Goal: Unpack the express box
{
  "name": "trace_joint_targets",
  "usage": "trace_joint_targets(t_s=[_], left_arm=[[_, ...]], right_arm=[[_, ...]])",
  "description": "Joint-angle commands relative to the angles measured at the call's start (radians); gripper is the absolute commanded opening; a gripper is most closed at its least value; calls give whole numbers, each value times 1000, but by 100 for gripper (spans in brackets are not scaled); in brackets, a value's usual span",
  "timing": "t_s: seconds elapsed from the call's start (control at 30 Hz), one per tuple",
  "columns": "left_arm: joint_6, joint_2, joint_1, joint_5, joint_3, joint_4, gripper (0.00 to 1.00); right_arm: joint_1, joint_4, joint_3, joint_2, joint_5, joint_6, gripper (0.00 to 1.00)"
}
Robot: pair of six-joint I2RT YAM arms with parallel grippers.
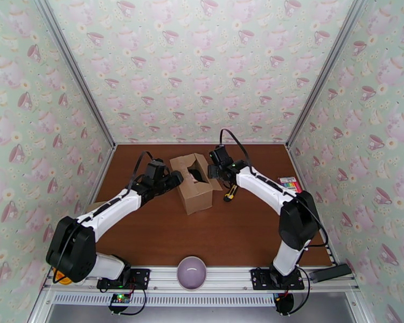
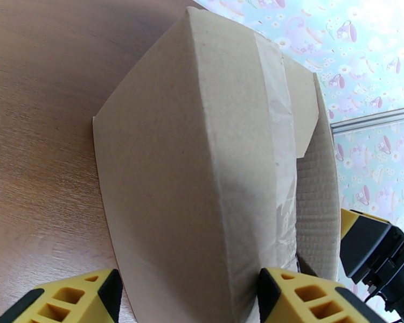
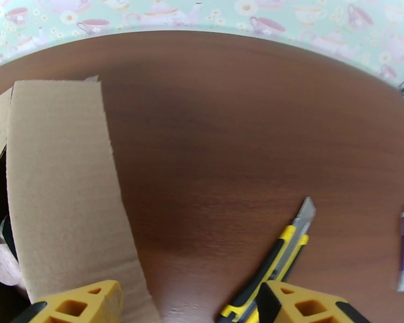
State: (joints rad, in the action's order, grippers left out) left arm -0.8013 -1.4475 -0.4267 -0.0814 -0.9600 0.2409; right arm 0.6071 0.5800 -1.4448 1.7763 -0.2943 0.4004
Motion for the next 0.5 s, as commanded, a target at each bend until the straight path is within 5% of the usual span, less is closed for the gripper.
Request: trace_joint_targets(t_s=[0.0,0.47], left_arm=[[11,-63,0,37,56,216,71],[8,-100,-23,41,38,213,71]], right_arm=[[15,-39,58,43,107,49,70],[49,-140,165,33,156,138,70]])
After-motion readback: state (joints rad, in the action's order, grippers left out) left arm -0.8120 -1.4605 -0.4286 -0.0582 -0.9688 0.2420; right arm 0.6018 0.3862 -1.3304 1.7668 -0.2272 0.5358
